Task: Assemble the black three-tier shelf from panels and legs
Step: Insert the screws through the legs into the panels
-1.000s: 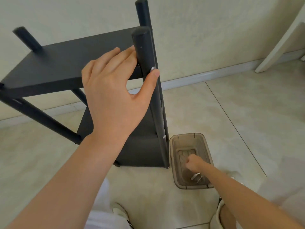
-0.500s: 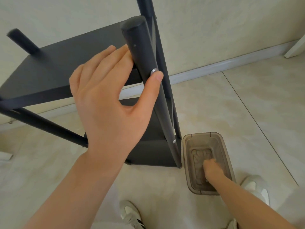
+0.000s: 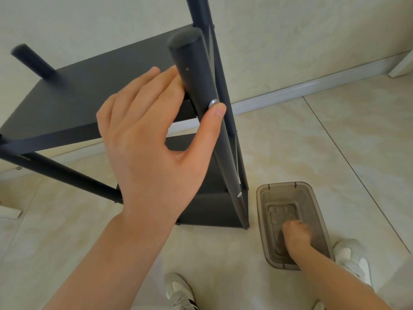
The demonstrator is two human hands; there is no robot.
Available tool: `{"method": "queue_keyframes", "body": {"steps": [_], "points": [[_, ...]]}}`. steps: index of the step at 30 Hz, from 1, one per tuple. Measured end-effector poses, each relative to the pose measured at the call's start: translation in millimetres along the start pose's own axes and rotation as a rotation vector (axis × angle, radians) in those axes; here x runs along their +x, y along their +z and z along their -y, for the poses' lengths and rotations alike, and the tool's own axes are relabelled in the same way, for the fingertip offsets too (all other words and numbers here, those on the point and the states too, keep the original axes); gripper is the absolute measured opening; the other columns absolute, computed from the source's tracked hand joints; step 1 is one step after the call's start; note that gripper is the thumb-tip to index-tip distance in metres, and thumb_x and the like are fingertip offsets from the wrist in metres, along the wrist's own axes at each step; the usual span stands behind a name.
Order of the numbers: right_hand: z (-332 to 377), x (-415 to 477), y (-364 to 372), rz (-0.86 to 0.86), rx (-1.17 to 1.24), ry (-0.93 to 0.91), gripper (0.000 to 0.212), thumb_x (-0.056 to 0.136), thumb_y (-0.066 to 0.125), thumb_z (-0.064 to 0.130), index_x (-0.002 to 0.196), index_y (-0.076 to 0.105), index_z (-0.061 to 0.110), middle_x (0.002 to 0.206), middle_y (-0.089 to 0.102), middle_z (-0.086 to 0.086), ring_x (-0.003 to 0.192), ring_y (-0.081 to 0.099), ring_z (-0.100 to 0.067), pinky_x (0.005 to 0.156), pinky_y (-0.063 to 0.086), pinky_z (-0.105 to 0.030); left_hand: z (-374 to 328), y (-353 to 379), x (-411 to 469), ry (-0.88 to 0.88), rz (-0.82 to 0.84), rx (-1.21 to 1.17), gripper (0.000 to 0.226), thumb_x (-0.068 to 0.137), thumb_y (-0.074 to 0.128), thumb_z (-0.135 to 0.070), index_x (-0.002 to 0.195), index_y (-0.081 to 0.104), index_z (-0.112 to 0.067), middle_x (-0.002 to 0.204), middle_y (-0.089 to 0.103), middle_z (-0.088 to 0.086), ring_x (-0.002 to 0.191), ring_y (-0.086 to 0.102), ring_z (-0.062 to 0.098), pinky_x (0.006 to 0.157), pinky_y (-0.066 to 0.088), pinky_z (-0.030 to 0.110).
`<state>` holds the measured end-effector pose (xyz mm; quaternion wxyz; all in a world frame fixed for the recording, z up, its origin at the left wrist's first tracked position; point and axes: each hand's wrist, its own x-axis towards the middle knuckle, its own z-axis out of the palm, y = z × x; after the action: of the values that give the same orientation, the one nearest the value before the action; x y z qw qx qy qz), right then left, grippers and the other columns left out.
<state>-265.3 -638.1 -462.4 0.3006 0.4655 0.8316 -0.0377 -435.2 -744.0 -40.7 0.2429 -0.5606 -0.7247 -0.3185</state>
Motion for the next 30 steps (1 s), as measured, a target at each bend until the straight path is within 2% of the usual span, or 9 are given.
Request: {"method": "queue_keyframes", "body": {"steps": [11,15,19,21,22,25,27,28,30], "points": [[-7,-4,-9,0.066,0.154,0.031,0.030,0.096,0.056,0.008,0.124,0.063,0.013,0.119,0.061,-0.008,0.102,0.064,-0.021,0.070,0.046,-0.026,-4,0,1,-0.017,0.005,0.019,0.034,0.101,0.055,-0.039,0.103,0.074,-0.011,0.103,0.073,0.003,0.105,0.066,0.033,0.093,0.047,0.056],[-8,-3,-23,0.095,0.391,0.073,0.025,0.095,0.053,0.002,0.116,0.063,0.009,0.112,0.067,-0.007,0.097,0.067,-0.021,0.064,0.046,-0.026,-3,1,1,-0.020,0.005,0.019,0.036,0.101,0.055,-0.040,0.101,0.074,-0.010,0.100,0.073,0.005,0.103,0.067,0.034,0.092,0.047,0.056],[-3,-4,-37,0.008,0.709,0.128,0.019,0.101,0.041,0.004,0.113,0.054,0.005,0.113,0.063,-0.012,0.099,0.062,-0.025,0.070,0.044,-0.028,-3,0,2,-0.051,-0.006,0.044,0.034,0.100,0.056,-0.041,0.098,0.073,-0.012,0.095,0.071,0.006,0.099,0.066,0.036,0.091,0.046,0.055],[3,-7,-49,-0.071,0.884,0.186,0.015,0.102,0.043,0.007,0.107,0.057,0.004,0.100,0.062,-0.010,0.085,0.058,-0.022,0.067,0.045,-0.027,-2,0,2,-0.056,-0.017,0.063,0.035,0.099,0.056,-0.044,0.101,0.074,-0.014,0.098,0.072,0.003,0.102,0.066,0.032,0.095,0.045,0.051],[7,-10,-58,-0.116,0.967,0.218,0.014,0.102,0.047,0.008,0.101,0.060,0.004,0.089,0.060,-0.008,0.075,0.056,-0.019,0.060,0.043,-0.025,-2,0,1,-0.052,-0.025,0.058,0.035,0.099,0.056,-0.045,0.101,0.074,-0.015,0.099,0.073,0.002,0.103,0.067,0.031,0.095,0.046,0.051],[14,-15,-93,-0.247,1.170,0.245,0.026,0.097,0.056,0.007,0.072,0.058,0.011,0.065,0.055,-0.003,0.054,0.048,-0.011,0.045,0.032,-0.018,-1,2,1,-0.028,-0.036,0.031,0.036,0.098,0.057,-0.047,0.107,0.075,-0.017,0.105,0.075,0.000,0.110,0.067,0.028,0.099,0.045,0.049],[12,-22,-121,-0.324,1.289,0.219,0.019,0.095,0.061,0.008,0.076,0.060,0.011,0.073,0.062,-0.007,0.060,0.052,-0.012,0.055,0.039,-0.016,0,2,1,-0.019,-0.041,0.020,0.036,0.097,0.058,-0.046,0.112,0.075,-0.018,0.114,0.074,-0.003,0.120,0.064,0.024,0.104,0.042,0.045],[10,-26,-134,-0.359,1.353,0.214,0.010,0.093,0.065,0.011,0.084,0.063,0.010,0.082,0.066,-0.008,0.068,0.056,-0.014,0.065,0.044,-0.019,1,2,0,-0.015,-0.044,0.013,0.037,0.097,0.058,-0.046,0.114,0.075,-0.018,0.117,0.074,-0.004,0.123,0.063,0.023,0.105,0.041,0.044],[6,-35,-160,-0.403,1.512,0.221,0.010,0.090,0.071,0.020,0.090,0.065,0.011,0.088,0.069,-0.005,0.077,0.063,-0.018,0.073,0.047,-0.025,0,2,-2,-0.011,-0.052,0.001,0.039,0.097,0.057,-0.047,0.116,0.075,-0.018,0.120,0.073,-0.003,0.126,0.061,0.023,0.107,0.040,0.043]]}}
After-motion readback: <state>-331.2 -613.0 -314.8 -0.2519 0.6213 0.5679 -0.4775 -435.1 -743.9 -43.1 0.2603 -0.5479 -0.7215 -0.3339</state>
